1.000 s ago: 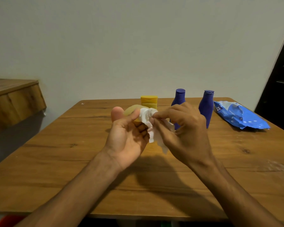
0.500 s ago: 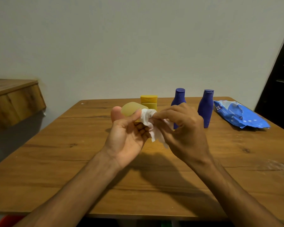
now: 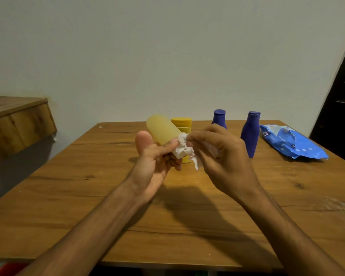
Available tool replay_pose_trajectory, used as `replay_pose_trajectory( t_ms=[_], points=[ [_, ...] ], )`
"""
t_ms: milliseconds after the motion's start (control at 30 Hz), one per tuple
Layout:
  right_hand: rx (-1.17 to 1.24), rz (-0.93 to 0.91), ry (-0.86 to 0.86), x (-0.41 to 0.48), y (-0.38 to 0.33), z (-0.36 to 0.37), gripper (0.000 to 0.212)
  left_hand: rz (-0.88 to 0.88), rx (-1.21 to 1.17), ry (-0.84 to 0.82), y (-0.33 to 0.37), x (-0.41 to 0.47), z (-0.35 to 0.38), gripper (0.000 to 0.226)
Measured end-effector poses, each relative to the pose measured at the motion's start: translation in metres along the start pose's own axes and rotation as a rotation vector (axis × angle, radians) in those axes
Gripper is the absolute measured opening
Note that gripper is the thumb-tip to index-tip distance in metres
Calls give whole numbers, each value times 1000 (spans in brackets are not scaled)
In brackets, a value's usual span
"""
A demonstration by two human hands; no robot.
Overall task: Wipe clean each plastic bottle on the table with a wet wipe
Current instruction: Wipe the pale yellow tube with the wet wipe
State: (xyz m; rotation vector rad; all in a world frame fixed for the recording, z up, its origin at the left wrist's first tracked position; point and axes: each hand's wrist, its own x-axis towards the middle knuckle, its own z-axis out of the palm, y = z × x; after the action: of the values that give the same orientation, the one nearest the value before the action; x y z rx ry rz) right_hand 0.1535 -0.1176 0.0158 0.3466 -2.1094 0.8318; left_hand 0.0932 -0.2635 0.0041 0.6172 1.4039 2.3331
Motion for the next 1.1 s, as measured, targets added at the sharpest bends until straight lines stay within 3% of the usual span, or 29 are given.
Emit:
replay_pose_trajectory(
  t_ms=[133,267,333,500,567,700,1100],
  points=[
    [-81,67,-78,2,5,-3,21,-11,64,-45,1,4,-6,15],
    [-117,161,-75,2,8,-3,16,5,256,-131,7,11,-20,25],
    [-91,208,-81,1,8,-1,16,17,392,-165,15,14,-29,39],
    [-47,251,-150,0,3,17,19,46,721,-71,33,11,-60,74],
    [-53,232,-168,5,-1,29,19,69,736,-38,39,9,-71,70],
    [-35,206,-264,20,-11,55,19,94,758,-10,50,10,-94,39],
    [-100,238,-365,37,-5,128,18,-9,837,226,34,27,-150,54]
  ],
)
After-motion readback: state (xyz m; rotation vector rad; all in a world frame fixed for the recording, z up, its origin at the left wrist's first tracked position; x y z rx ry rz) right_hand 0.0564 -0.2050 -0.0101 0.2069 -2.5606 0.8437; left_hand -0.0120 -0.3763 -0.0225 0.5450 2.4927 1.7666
